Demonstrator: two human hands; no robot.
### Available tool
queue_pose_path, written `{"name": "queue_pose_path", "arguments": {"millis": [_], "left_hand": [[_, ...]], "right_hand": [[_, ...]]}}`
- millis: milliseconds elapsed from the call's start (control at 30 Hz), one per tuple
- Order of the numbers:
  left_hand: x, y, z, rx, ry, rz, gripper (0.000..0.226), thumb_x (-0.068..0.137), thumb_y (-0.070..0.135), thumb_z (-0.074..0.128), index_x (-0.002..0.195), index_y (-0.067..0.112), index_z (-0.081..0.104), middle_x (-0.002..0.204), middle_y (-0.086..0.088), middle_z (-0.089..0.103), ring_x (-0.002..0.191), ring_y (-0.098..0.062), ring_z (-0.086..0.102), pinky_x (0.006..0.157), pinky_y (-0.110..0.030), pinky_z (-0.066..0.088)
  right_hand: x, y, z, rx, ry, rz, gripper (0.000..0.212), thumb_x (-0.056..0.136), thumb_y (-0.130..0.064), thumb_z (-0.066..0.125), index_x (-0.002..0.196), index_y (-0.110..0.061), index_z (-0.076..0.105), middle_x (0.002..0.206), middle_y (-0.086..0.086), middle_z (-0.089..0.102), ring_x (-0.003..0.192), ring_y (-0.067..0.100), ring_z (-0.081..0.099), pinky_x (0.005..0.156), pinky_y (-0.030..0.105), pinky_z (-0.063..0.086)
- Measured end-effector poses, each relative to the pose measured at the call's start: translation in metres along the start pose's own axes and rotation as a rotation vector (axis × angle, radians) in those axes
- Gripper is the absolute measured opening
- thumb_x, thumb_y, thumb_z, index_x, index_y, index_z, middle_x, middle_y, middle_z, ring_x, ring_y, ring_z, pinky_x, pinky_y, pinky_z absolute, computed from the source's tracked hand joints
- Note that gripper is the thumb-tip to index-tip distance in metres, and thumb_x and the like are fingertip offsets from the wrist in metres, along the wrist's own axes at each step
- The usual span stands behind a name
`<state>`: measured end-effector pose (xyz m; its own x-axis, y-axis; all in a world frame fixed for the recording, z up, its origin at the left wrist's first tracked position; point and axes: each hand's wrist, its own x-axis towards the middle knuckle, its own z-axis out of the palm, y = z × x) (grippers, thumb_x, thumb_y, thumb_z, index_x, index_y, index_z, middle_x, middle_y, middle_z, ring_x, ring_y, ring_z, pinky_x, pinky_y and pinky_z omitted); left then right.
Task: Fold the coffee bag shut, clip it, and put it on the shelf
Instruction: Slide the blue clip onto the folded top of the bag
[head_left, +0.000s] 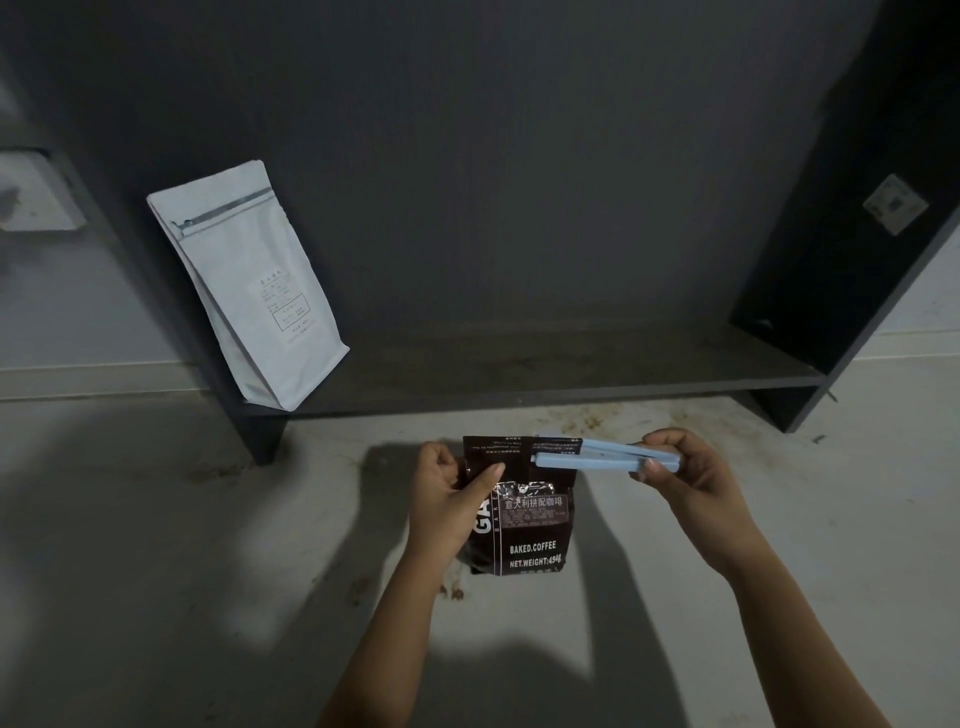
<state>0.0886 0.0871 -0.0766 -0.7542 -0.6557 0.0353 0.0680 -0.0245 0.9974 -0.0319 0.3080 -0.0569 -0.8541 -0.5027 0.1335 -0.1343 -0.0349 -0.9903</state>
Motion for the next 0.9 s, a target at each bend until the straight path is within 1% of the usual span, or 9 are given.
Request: {"name": "queue_pose_path", "arguments": {"millis": [200, 267, 300, 333, 400, 467, 600, 767, 900], "left_hand": [[0.002, -0.004, -0.003, 0.028, 0.005, -0.025, 0.045, 0.068, 0.008, 0.078, 0.075, 0.024, 0.037, 0.079, -0.007, 0.067, 0.068, -0.017, 0.065, 0.061, -0.035, 0.051], [0.002, -0.003, -0.003, 0.019, 0.008, -0.025, 0.045, 0.069, 0.006, 0.077, 0.075, 0.024, 0.037, 0.077, -0.005, 0.066, 0.066, -0.014, 0.064, 0.060, -0.033, 0.049], [0.002, -0.003, -0.002, 0.017, 0.007, -0.025, 0.045, 0.069, 0.006, 0.077, 0.075, 0.024, 0.036, 0.076, -0.004, 0.066, 0.065, -0.013, 0.064, 0.060, -0.032, 0.049], [0.002, -0.003, -0.002, 0.015, 0.007, -0.026, 0.044, 0.069, 0.005, 0.076, 0.075, 0.023, 0.036, 0.076, -0.003, 0.067, 0.064, -0.011, 0.065, 0.060, -0.032, 0.050], [0.001, -0.002, -0.001, 0.009, 0.009, -0.026, 0.044, 0.070, 0.003, 0.075, 0.076, 0.022, 0.036, 0.074, -0.001, 0.067, 0.061, -0.007, 0.065, 0.059, -0.030, 0.050], [0.001, -0.002, -0.001, 0.009, 0.014, -0.022, 0.044, 0.070, 0.002, 0.075, 0.075, 0.022, 0.036, 0.072, 0.000, 0.066, 0.059, -0.002, 0.065, 0.058, -0.027, 0.050], [0.000, 0.000, 0.000, 0.004, 0.017, -0.008, 0.044, 0.071, 0.000, 0.073, 0.076, 0.021, 0.034, 0.073, 0.000, 0.065, 0.058, 0.000, 0.065, 0.051, -0.015, 0.049], [-0.002, 0.004, 0.003, -0.015, 0.003, 0.003, 0.043, 0.072, -0.005, 0.071, 0.085, 0.010, 0.034, 0.077, -0.003, 0.065, 0.059, 0.001, 0.066, 0.049, -0.012, 0.050], [-0.001, 0.002, 0.003, -0.019, 0.000, 0.001, 0.041, 0.071, -0.006, 0.072, 0.086, 0.008, 0.036, 0.078, -0.004, 0.063, 0.059, 0.002, 0.065, 0.050, -0.012, 0.050]], "right_hand": [[-0.001, -0.006, -0.009, -0.023, -0.027, -0.012, 0.018, 0.079, -0.004, 0.062, 0.085, -0.021, 0.062, 0.081, -0.003, 0.068, 0.082, 0.023, 0.059, 0.077, 0.027, 0.052], [-0.002, -0.009, -0.010, -0.009, -0.015, -0.021, 0.014, 0.072, -0.026, 0.070, 0.084, -0.024, 0.063, 0.082, -0.003, 0.068, 0.082, 0.021, 0.060, 0.078, 0.028, 0.053], [-0.002, -0.009, -0.011, -0.013, -0.015, -0.025, 0.023, 0.068, -0.035, 0.072, 0.085, -0.023, 0.063, 0.083, -0.003, 0.068, 0.082, 0.020, 0.061, 0.079, 0.027, 0.053], [-0.001, -0.009, -0.012, -0.011, -0.014, -0.022, 0.024, 0.068, -0.035, 0.072, 0.086, -0.022, 0.063, 0.084, -0.002, 0.068, 0.082, 0.020, 0.061, 0.079, 0.026, 0.053], [0.000, -0.007, -0.013, 0.015, -0.009, -0.025, 0.012, 0.077, -0.012, 0.064, 0.087, -0.018, 0.062, 0.084, -0.002, 0.067, 0.083, 0.022, 0.060, 0.079, 0.024, 0.053], [0.000, -0.006, -0.014, 0.014, -0.010, -0.025, 0.017, 0.081, 0.001, 0.057, 0.089, -0.014, 0.061, 0.087, 0.003, 0.065, 0.084, 0.023, 0.059, 0.079, 0.023, 0.054], [-0.001, -0.007, -0.012, -0.008, -0.034, -0.016, 0.017, 0.081, 0.000, 0.057, 0.089, -0.014, 0.060, 0.088, 0.007, 0.063, 0.084, 0.023, 0.060, 0.080, 0.027, 0.053], [-0.002, -0.013, -0.015, -0.040, -0.044, -0.019, 0.016, 0.080, 0.003, 0.058, 0.095, -0.004, 0.059, 0.093, 0.015, 0.065, 0.085, 0.027, 0.064, 0.080, 0.026, 0.056], [-0.003, -0.021, -0.005, -0.159, -0.054, -0.045, 0.019, 0.072, -0.003, 0.070, 0.085, -0.016, 0.066, 0.088, 0.006, 0.067, 0.076, 0.020, 0.062, 0.066, 0.021, 0.054]]}}
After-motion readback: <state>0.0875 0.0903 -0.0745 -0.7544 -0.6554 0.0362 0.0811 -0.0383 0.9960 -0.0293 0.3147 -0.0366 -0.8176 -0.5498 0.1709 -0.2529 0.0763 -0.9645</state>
